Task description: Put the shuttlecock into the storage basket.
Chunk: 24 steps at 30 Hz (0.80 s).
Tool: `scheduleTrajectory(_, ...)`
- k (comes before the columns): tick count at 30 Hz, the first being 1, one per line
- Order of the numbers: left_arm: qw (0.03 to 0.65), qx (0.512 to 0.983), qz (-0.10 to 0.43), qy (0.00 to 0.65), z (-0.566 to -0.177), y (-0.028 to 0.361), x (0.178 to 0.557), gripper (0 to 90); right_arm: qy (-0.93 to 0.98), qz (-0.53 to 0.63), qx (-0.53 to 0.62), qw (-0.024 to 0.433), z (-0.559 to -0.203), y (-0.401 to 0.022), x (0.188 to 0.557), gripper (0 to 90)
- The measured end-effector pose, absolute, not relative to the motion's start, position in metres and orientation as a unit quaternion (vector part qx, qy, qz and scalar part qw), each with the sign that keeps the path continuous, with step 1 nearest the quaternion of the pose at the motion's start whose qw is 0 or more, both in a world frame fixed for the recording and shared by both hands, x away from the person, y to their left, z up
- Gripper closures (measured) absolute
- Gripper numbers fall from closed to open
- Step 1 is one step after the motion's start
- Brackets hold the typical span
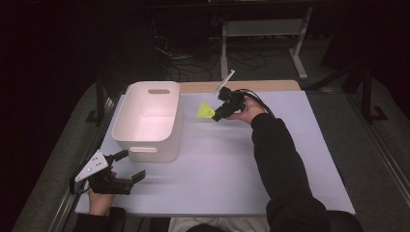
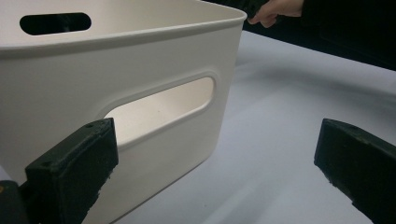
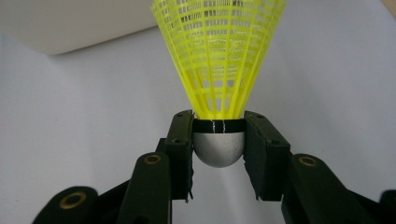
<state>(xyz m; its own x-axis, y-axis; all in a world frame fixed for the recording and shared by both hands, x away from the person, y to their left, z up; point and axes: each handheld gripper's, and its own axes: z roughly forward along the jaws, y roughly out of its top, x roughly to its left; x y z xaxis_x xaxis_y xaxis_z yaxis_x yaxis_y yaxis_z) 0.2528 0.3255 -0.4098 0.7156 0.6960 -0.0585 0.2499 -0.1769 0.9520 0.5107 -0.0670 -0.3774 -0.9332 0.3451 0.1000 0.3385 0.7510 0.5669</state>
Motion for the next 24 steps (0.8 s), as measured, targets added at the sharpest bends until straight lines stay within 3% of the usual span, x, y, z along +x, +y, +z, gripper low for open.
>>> scheduleTrajectory(24, 0.558, 0.739, 0.199, 0.321, -0.41, 0.325, 0.253, 0.0, 0.932, 0.318, 0.175, 0.024, -0.338, -0.07, 0.486, 62.9)
